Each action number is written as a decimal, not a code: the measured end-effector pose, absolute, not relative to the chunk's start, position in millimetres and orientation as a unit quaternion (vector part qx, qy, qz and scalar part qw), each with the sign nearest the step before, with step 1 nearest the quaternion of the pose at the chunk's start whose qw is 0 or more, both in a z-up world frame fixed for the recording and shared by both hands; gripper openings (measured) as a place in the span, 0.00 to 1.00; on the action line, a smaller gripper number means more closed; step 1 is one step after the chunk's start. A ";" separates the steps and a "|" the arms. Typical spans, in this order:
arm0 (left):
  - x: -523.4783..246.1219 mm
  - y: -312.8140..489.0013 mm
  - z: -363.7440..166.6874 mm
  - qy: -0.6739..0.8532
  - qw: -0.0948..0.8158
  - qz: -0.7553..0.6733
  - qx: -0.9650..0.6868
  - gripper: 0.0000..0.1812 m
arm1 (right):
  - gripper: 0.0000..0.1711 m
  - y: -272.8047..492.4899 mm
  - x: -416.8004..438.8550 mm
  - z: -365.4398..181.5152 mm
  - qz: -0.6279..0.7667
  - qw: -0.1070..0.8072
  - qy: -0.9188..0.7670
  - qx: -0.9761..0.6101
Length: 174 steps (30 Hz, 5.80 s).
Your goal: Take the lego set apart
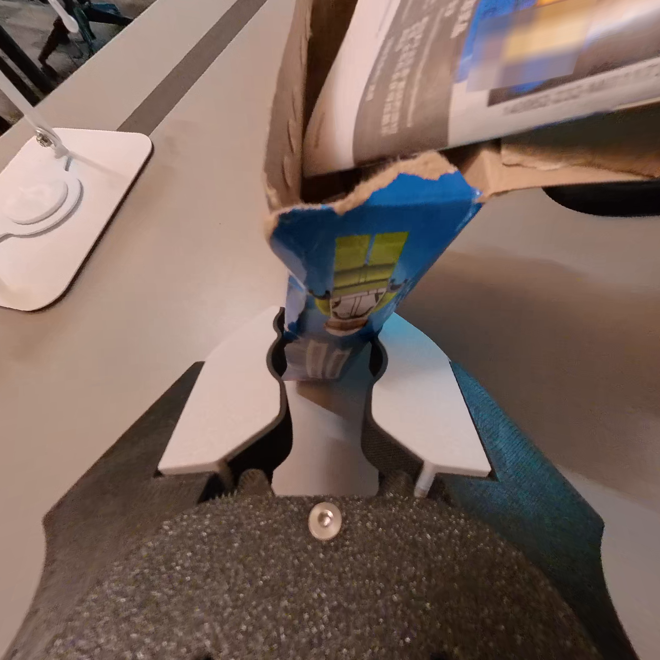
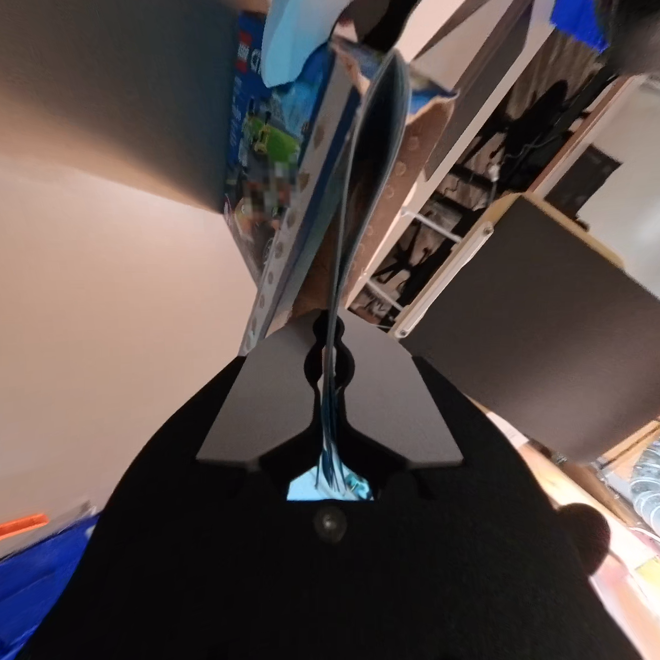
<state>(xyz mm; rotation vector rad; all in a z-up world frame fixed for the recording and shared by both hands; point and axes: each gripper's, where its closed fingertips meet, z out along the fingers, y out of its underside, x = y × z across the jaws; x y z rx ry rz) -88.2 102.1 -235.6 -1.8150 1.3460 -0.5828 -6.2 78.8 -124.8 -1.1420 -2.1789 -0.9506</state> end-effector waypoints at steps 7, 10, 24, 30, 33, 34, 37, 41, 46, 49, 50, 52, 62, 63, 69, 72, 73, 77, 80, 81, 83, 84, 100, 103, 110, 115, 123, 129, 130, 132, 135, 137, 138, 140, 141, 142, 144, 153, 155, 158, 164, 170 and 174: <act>-87.8 98.7 -229.8 0.539 0.408 -0.197 -0.710 0.24 | 0.01 87.6 11.4 -120.4 -0.387 0.136 -0.781 -0.472; -85.2 94.5 -225.8 0.546 0.418 -0.187 -0.701 0.24 | 0.01 86.8 15.1 -120.3 -0.385 0.086 -0.772 -0.498; -84.2 94.3 -224.0 0.523 0.416 -0.239 -0.704 0.25 | 0.01 90.3 9.0 -137.5 -0.286 -0.036 -0.735 -0.614; -85.5 96.9 -226.9 0.501 0.402 -0.286 -0.711 0.26 | 0.04 114.8 -13.6 -138.3 -0.171 0.019 -0.747 -0.642; -85.8 97.6 -228.4 0.504 0.403 -0.286 -0.709 0.26 | 0.04 121.2 -22.8 -131.8 -0.130 0.048 -0.754 -0.642; -85.9 97.4 -229.3 0.504 0.400 -0.287 -0.709 0.26 | 0.04 121.0 -24.8 -129.4 -0.114 0.053 -0.755 -0.644; -85.9 98.3 -229.2 0.502 0.401 -0.291 -0.709 0.26 | 0.01 127.6 -20.9 -121.6 -0.111 0.064 -0.740 -0.660; -83.9 97.6 -226.9 0.504 0.405 -0.284 -0.708 0.26 | 0.01 129.0 -10.9 -116.2 -0.167 0.031 -0.728 -0.664; -83.2 95.4 -226.2 0.500 0.402 -0.292 -0.709 0.26 | 0.01 117.8 -18.6 -132.9 -0.228 -0.043 -0.744 -0.627; -85.5 96.3 -230.5 0.499 0.399 -0.291 -0.712 0.26 | 0.01 119.7 -31.6 -140.3 -0.213 -0.029 -0.756 -0.619; -85.7 96.7 -232.1 0.497 0.397 -0.293 -0.714 0.26 | 0.01 122.4 -36.0 -138.9 -0.201 -0.013 -0.758 -0.621; -86.1 97.3 -233.7 0.496 0.392 -0.298 -0.715 0.26 | 0.03 123.6 -40.3 -134.1 -0.167 0.002 -0.751 -0.639; -86.9 99.0 -236.0 0.497 0.391 -0.298 -0.715 0.26 | 0.11 132.6 -33.7 -129.1 -0.060 0.061 -0.774 -0.628; -86.9 99.1 -236.0 0.497 0.391 -0.298 -0.715 0.26 | 0.11 131.1 -34.8 -131.2 -0.048 0.065 -0.779 -0.622; -87.0 98.7 -236.9 0.502 0.392 -0.295 -0.712 0.26 | 0.01 128.2 -40.1 -145.3 -0.043 0.073 -0.806 -0.586; -87.6 98.4 -237.0 0.509 0.392 -0.292 -0.708 0.25 | 0.01 127.3 -37.2 -142.9 -0.061 0.053 -0.795 -0.602; -87.4 97.3 -237.2 0.517 0.393 -0.288 -0.704 0.25 | 0.01 129.5 -37.2 -137.0 -0.074 0.051 -0.789 -0.607; -85.5 95.9 -237.0 0.527 0.399 -0.286 -0.694 0.25 | 0.01 132.2 -37.7 -134.1 -0.161 0.014 -0.796 -0.584; -86.9 96.4 -238.1 0.530 0.399 -0.291 -0.690 0.26 | 0.01 123.0 -49.1 -152.8 -0.183 -0.002 -0.816 -0.549; -87.7 98.1 -238.2 0.528 0.402 -0.296 -0.687 0.26 | 0.01 122.3 -53.1 -156.8 -0.180 0.002 -0.822 -0.541; -90.3 102.1 -238.2 0.514 0.399 -0.319 -0.689 0.26 | 0.01 123.1 -60.5 -161.9 -0.159 0.019 -0.828 -0.537; -91.3 103.4 -237.8 0.510 0.399 -0.328 -0.688 0.26 | 0.01 122.9 -62.7 -162.8 -0.144 0.026 -0.828 -0.541; -92.7 106.0 -236.9 0.505 0.400 -0.344 -0.683 0.26 | 0.00 129.9 -65.5 -147.4 -0.084 0.079 -0.853 -0.508; -92.0 104.6 -237.9 0.515 0.402 -0.336 -0.679 0.26 | 0.00 130.0 -69.7 -159.6 -0.098 0.056 -0.860 -0.498; -95.8 107.9 -238.3 0.514 0.403 -0.335 -0.679 0.26 | 0.01 134.4 -80.4 -178.3 -0.067 0.044 -0.863 -0.498; -96.1 109.4 -237.9 0.510 0.406 -0.333 -0.681 0.25 | 0.01 137.1 -79.5 -171.3 -0.073 0.054 -0.861 -0.500; -96.4 110.4 -238.0 0.504 0.405 -0.335 -0.685 0.25 | 0.01 140.4 -72.1 -161.6 -0.094 0.043 -0.857 -0.506; -96.9 110.8 -238.1 0.503 0.403 -0.334 -0.688 0.25 | 0.00 145.3 -75.5 -162.9 -0.101 0.056 -0.853 -0.508; -97.0 110.9 -238.0 0.502 0.403 -0.334 -0.689 0.25 | 0.01 144.7 -75.1 -163.6 -0.098 0.054 -0.853 -0.509; -97.5 111.7 -237.9 0.500 0.402 -0.334 -0.691 0.26 | 0.00 143.2 -74.3 -166.5 -0.094 0.050 -0.854 -0.509; -98.1 111.9 -238.1 0.502 0.402 -0.331 -0.691 0.26 | 0.01 144.2 -75.6 -168.0 -0.096 0.058 -0.853 -0.509; -97.9 111.9 -238.0 0.500 0.401 -0.332 -0.691 0.25 | 0.01 145.9 -76.4 -166.7 -0.097 0.065 -0.853 -0.509; -97.9 111.9 -238.0 0.500 0.401 -0.332 -0.692 0.25 | 0.01 145.6 -76.1 -167.1 -0.097 0.065 -0.852 -0.510; -98.0 112.0 -237.9 0.500 0.401 -0.332 -0.692 0.25 | 0.01 146.7 -76.6 -166.4 -0.101 0.073 -0.852 -0.509; -97.9 112.3 -237.8 0.500 0.403 -0.330 -0.692 0.25 | 0.01 148.9 -77.2 -163.5 -0.105 0.083 -0.849 -0.511; -98.0 112.2 -238.0 0.504 0.406 -0.325 -0.690 0.25 | 0.01 150.3 -77.7 -158.9 -0.105 0.094 -0.845 -0.516; -97.8 111.6 -238.0 0.505 0.407 -0.324 -0.689 0.25 | 0.03 154.8 -79.6 -143.1 -0.097 0.132 -0.831 -0.532; -97.2 111.2 -237.9 0.511 0.412 -0.323 -0.681 0.25 | 0.22 167.8 -39.0 -58.3 0.046 0.362 -0.674 -0.642; -97.0 110.9 -237.8 0.515 0.415 -0.323 -0.676 0.25 | 0.22 167.5 -17.3 -59.4 0.084 0.398 -0.632 -0.659; -96.0 109.5 -237.8 0.529 0.426 -0.316 -0.663 0.25 | 0.18 166.5 10.8 -77.1 0.154 0.435 -0.570 -0.680; -93.6 105.7 -236.1 0.555 0.455 -0.303 -0.628 0.25 | 0.15 154.7 30.3 -131.0 0.268 0.452 -0.495 -0.691; -93.4 104.8 -235.3 0.561 0.466 -0.303 -0.614 0.25 | 0.12 142.1 17.8 -128.9 0.381 0.472 -0.473 -0.639; -92.3 103.5 -234.9 0.571 0.470 -0.293 -0.607 0.24 | 0.19 142.6 0.4 -139.1 0.353 0.421 -0.530 -0.646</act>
